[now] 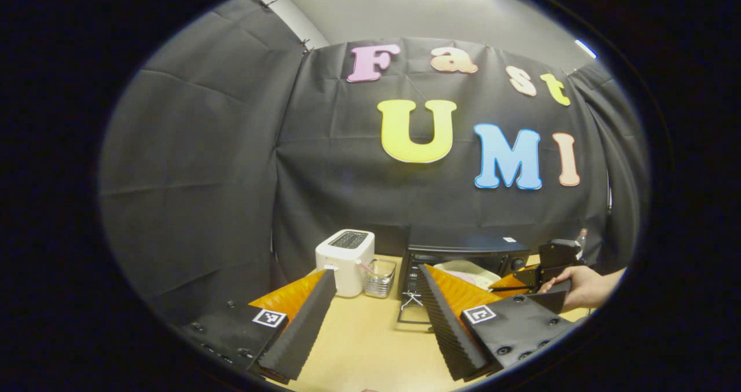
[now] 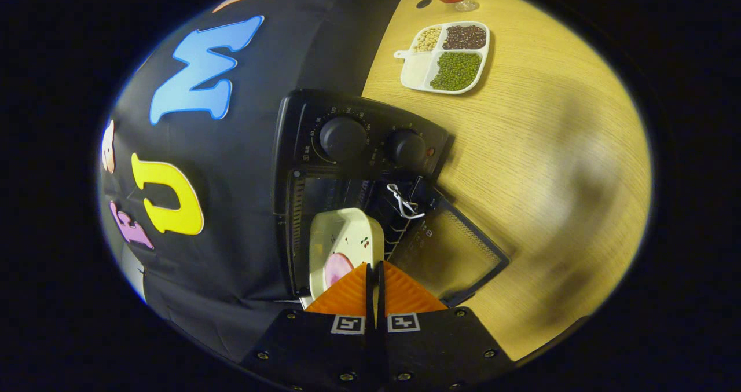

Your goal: Open the electric oven with the left hand, put the food in, and close the electric oven.

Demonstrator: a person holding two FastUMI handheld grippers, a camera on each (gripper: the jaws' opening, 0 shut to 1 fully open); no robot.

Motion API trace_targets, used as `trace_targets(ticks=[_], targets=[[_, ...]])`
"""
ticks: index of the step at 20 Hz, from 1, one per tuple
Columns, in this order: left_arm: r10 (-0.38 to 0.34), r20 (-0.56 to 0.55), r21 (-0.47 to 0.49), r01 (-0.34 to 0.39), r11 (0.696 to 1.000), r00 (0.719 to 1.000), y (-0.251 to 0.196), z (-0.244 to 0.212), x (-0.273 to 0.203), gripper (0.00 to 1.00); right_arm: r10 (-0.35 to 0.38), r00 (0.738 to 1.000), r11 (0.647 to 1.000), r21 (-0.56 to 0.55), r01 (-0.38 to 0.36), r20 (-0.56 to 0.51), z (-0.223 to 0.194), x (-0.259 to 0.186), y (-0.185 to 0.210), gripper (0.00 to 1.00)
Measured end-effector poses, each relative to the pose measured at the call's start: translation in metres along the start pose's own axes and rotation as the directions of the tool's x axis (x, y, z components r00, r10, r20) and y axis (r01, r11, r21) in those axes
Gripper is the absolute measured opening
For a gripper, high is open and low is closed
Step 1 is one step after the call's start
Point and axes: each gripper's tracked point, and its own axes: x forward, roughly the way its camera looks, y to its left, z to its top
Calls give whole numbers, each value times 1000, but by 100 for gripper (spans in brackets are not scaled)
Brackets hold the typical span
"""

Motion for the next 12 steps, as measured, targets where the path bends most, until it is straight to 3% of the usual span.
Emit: trace_targets(ticks=[3,6,7,11,12], targets=[[9,-13,19,-9,1000,1000,12,-5,10,95,10,999,999,53,-12,42,5,21,5,0],[14,-21,23,-14,1000,1000,20,-3,17,100,26,993,995,93,-37,119,15,37,11,0],[17,-25,27,-16,1000,1000,21,-5,19,95,26,990,994,105,-41,138,17,42,12,0],[22,-31,49,-20,999,999,28,-6,20,99,12,984,989,143,-38,176,18,58,12,1],[25,-33,52,-23,998,999,30,-6,20,95,21,982,989,141,-48,186,16,62,14,0]])
